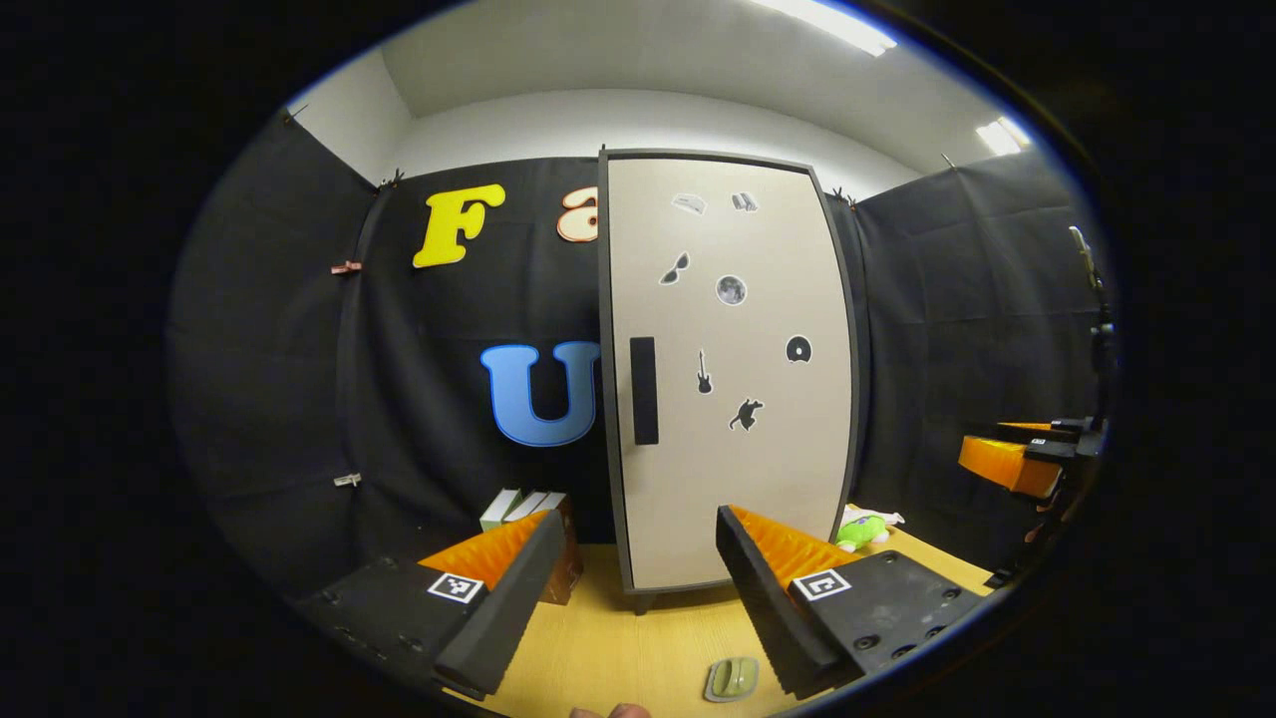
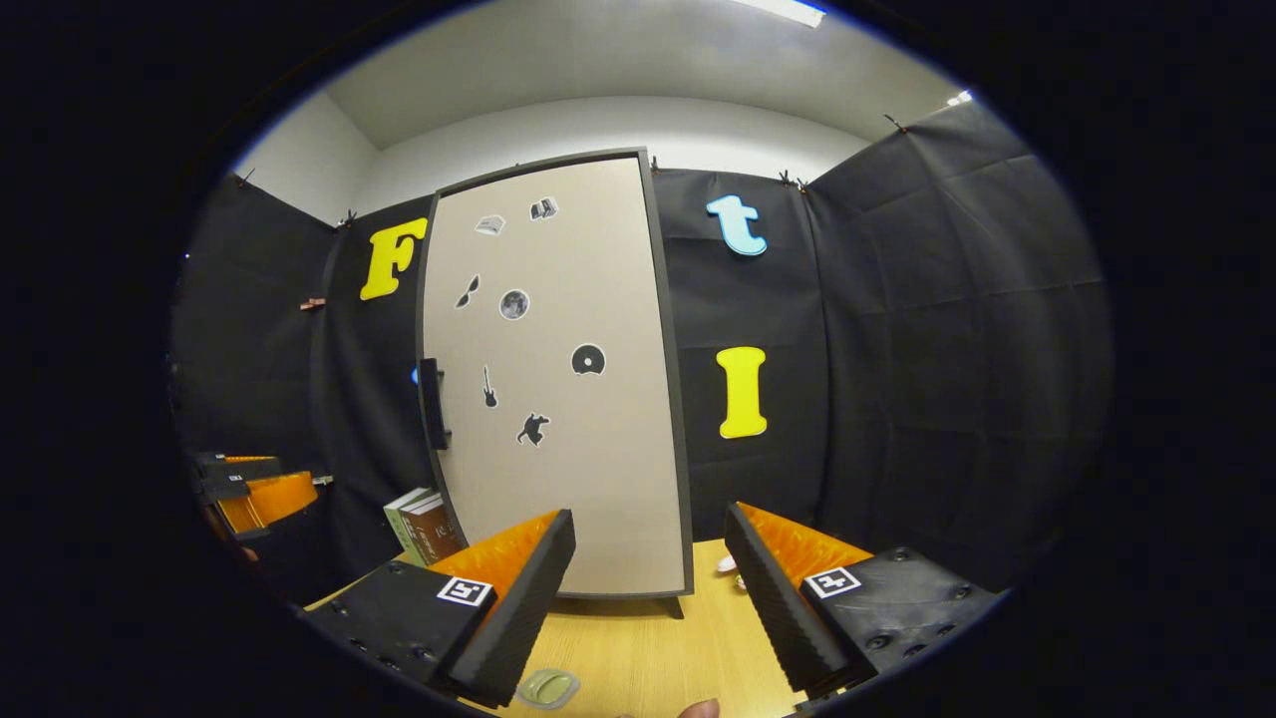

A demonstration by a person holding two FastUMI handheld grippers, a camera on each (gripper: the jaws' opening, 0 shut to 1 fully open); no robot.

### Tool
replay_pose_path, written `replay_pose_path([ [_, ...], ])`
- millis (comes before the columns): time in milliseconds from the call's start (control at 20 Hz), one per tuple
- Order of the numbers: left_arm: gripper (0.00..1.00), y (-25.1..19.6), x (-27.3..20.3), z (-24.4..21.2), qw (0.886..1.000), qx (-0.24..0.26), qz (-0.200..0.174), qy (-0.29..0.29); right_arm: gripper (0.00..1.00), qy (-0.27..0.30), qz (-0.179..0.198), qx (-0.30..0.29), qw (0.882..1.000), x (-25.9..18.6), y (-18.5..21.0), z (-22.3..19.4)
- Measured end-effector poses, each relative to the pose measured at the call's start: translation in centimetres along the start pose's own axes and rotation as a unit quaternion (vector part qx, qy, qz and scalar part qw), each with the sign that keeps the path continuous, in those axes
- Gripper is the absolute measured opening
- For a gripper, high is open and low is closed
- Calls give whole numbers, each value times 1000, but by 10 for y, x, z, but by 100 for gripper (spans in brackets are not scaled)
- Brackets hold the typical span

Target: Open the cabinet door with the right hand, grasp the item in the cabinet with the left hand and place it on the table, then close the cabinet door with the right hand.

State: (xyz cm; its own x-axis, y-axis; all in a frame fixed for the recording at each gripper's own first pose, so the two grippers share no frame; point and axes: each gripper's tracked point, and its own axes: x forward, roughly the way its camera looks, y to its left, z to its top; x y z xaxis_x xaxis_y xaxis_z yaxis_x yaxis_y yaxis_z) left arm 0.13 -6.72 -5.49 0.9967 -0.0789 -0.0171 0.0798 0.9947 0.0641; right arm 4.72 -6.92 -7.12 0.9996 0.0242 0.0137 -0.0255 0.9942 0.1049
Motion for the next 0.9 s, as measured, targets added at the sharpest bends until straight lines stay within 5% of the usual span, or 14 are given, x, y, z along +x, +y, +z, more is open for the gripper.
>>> replay_pose_path([
  [900,96,-36,11,-30,1000,-24,19,7,97,36,98,29,994,10,-8,-26],
])
